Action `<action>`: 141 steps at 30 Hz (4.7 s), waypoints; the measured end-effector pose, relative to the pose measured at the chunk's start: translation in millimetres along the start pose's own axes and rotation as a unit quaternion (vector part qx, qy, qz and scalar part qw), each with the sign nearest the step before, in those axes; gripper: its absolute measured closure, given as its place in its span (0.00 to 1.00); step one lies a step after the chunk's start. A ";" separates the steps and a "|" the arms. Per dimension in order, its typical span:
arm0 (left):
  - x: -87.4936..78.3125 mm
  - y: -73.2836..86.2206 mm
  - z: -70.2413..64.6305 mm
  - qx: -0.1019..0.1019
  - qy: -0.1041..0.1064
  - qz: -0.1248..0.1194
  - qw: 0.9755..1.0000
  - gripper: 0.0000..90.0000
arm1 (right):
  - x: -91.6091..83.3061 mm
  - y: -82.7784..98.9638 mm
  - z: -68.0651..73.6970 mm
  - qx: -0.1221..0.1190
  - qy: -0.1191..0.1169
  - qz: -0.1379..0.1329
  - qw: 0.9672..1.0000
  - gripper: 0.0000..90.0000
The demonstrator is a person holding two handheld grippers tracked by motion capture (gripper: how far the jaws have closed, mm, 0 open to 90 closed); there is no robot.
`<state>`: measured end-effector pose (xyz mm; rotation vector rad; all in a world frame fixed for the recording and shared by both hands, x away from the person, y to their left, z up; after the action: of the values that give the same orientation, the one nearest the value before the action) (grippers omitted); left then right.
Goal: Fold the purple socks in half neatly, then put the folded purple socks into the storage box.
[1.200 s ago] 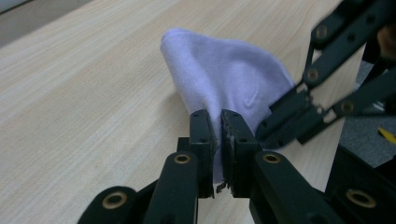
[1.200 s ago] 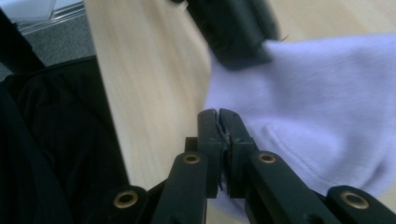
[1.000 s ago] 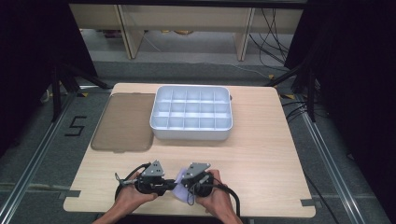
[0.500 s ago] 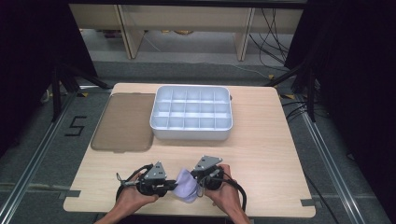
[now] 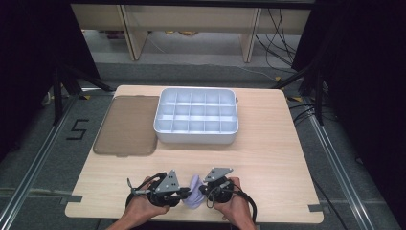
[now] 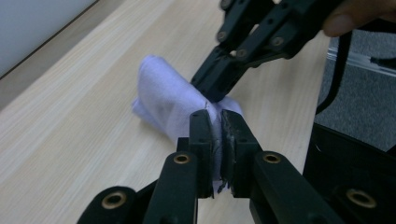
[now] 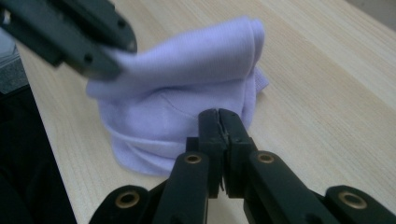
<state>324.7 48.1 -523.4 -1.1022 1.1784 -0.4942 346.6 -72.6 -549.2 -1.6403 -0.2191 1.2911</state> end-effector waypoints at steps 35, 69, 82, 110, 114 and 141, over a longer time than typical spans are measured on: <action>16.5 -2.2 -21.6 0.004 0.051 0.003 0.999 0.86 | -3.9 -7.4 -3.0 0.017 -0.026 -0.001 1.000 0.99; 16.6 19.6 9.7 0.021 0.003 0.050 0.999 0.95 | 5.0 -5.1 -14.4 0.085 0.003 0.019 0.996 0.51; 16.5 20.2 10.8 0.015 0.007 0.049 0.999 0.95 | 10.7 -2.6 -13.6 0.112 -0.052 0.025 0.992 0.67; -54.1 53.9 46.5 -0.068 -0.058 0.028 0.996 0.37 | 12.1 -9.2 0.0 0.020 -0.007 0.010 1.000 0.81; -59.3 59.2 49.4 -0.077 -0.076 0.032 0.994 0.31 | 9.2 -9.5 0.2 0.011 -0.006 0.013 1.000 0.82; -60.2 64.8 55.7 -0.070 -0.094 0.039 0.992 0.28 | -26.8 -41.5 -0.8 0.003 0.026 -0.016 1.000 0.82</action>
<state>339.4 147.4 -552.6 -1.1906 1.0992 -0.2435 353.1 -70.3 -500.3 -1.6575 -0.2079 1.2228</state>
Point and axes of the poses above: each handheld gripper's, and its own axes: x roughly forward along the jaws, y roughly out of its underside, z roughly to its left, the point moved 7 cm from there along x, roughly forward along the jaws, and after that the axes turned 10 degrees about -z, right-handed, at the moved point
